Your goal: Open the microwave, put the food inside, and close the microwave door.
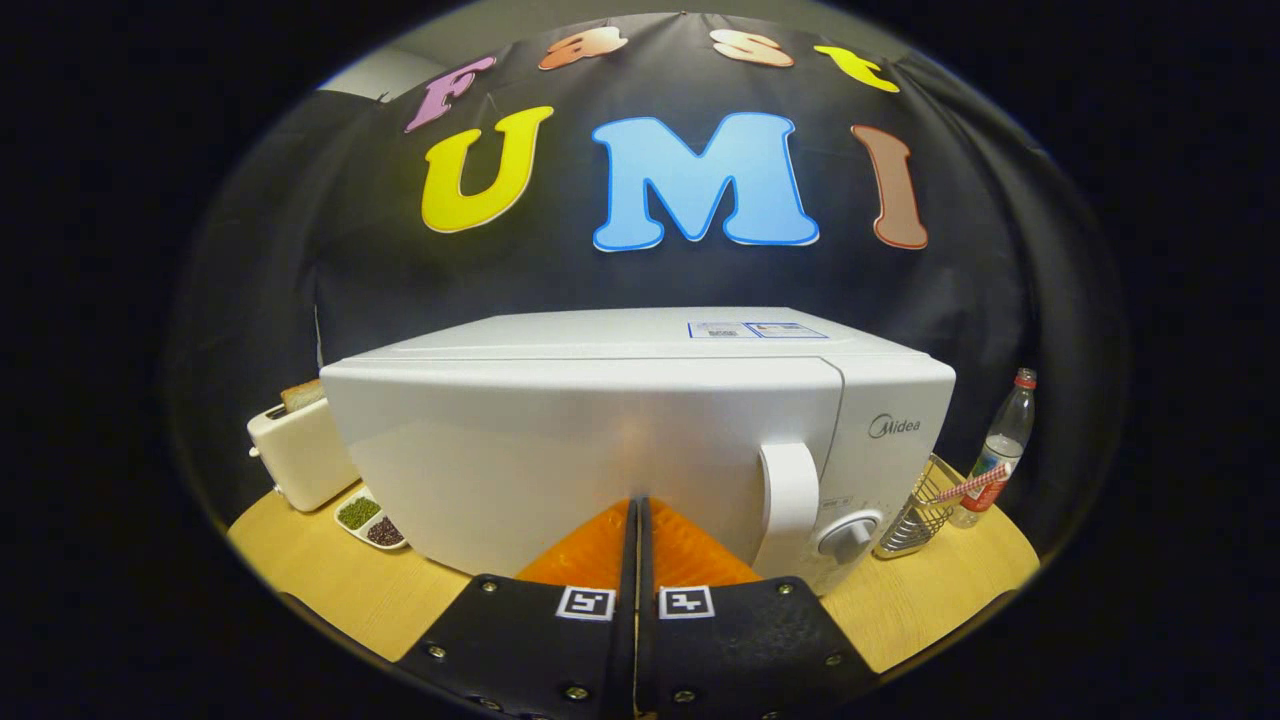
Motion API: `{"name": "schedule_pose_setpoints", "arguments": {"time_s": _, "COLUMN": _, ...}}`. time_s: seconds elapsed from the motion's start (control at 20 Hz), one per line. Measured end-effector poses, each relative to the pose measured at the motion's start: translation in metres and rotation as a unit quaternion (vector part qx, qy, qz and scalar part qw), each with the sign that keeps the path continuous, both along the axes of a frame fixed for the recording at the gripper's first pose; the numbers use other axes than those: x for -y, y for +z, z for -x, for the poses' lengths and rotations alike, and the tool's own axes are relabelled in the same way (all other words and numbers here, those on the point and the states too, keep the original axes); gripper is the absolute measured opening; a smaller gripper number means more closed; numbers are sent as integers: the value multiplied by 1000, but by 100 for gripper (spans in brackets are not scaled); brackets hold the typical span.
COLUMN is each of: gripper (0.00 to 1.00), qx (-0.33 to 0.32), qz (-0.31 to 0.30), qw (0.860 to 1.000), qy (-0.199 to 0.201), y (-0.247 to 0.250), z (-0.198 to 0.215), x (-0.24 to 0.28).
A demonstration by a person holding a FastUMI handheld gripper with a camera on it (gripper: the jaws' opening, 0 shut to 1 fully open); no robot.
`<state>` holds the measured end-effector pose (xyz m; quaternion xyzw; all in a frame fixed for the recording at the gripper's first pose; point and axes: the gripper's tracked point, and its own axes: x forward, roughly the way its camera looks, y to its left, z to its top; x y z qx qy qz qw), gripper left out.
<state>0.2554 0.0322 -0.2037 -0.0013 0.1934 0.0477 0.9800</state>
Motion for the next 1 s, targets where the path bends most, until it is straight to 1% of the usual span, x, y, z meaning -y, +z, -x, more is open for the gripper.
{"name": "schedule_pose_setpoints", "arguments": {"time_s": 0.15, "gripper": 2, "qx": 10, "qz": 6, "qw": 1000, "qy": 1, "y": 19, "z": 14, "x": -2}}
{"name": "schedule_pose_setpoints", "arguments": {"time_s": 0.25, "gripper": 2, "qx": 19, "qz": 3, "qw": 1000, "qy": -3, "y": 35, "z": 31, "x": -4}}
{"name": "schedule_pose_setpoints", "arguments": {"time_s": 0.55, "gripper": 2, "qx": 55, "qz": 9, "qw": 998, "qy": -5, "y": 82, "z": 87, "x": -7}}
{"name": "schedule_pose_setpoints", "arguments": {"time_s": 1.0, "gripper": 2, "qx": 82, "qz": 4, "qw": 996, "qy": -27, "y": 126, "z": 174, "x": -1}}
